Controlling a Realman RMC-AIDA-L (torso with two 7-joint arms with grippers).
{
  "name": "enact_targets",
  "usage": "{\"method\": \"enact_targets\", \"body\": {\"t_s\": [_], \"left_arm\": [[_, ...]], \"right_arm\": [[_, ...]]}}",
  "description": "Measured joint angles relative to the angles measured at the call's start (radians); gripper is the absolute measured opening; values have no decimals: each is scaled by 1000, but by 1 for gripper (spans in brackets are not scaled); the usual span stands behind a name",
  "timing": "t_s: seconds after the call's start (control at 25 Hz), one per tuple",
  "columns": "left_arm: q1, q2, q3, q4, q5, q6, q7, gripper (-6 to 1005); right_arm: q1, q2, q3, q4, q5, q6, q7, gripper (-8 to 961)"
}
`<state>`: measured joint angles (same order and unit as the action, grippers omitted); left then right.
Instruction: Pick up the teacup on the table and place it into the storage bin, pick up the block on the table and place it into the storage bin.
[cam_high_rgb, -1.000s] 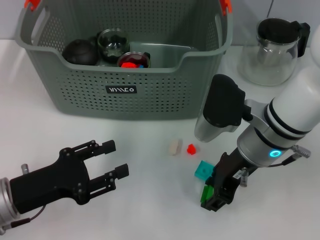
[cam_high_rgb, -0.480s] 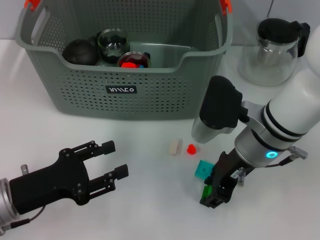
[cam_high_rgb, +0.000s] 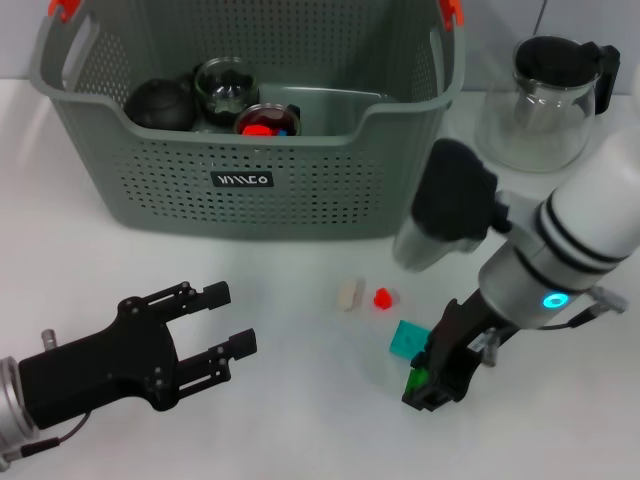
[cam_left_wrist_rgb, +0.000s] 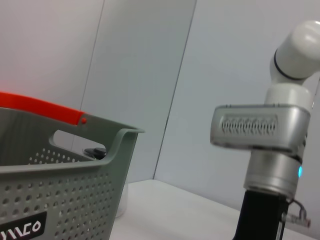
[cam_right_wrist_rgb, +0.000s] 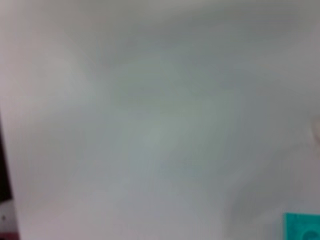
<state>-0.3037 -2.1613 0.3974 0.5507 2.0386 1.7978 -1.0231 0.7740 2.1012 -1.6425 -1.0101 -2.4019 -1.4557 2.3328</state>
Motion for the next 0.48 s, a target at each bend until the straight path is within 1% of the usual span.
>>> {"method": "enact_targets", "body": {"t_s": [0.12,0.28,0.4,0.48], "left_arm": [[1,0,-5,0,0,3,0,657],[3,0,-22,0,1,10,0,657],[4,0,-25,0,0,11,0,657],[4,0,-25,0,0,9,0,657]], "right_arm": [[-15,-2,104,-90,7,-113,-9,448],[-47,-2,299,-289,16,-275,-14,458],[-54,-4,449,-412,66,-357,-15,465],[-50,-8,541,-458,128,-380,-19,469]]}}
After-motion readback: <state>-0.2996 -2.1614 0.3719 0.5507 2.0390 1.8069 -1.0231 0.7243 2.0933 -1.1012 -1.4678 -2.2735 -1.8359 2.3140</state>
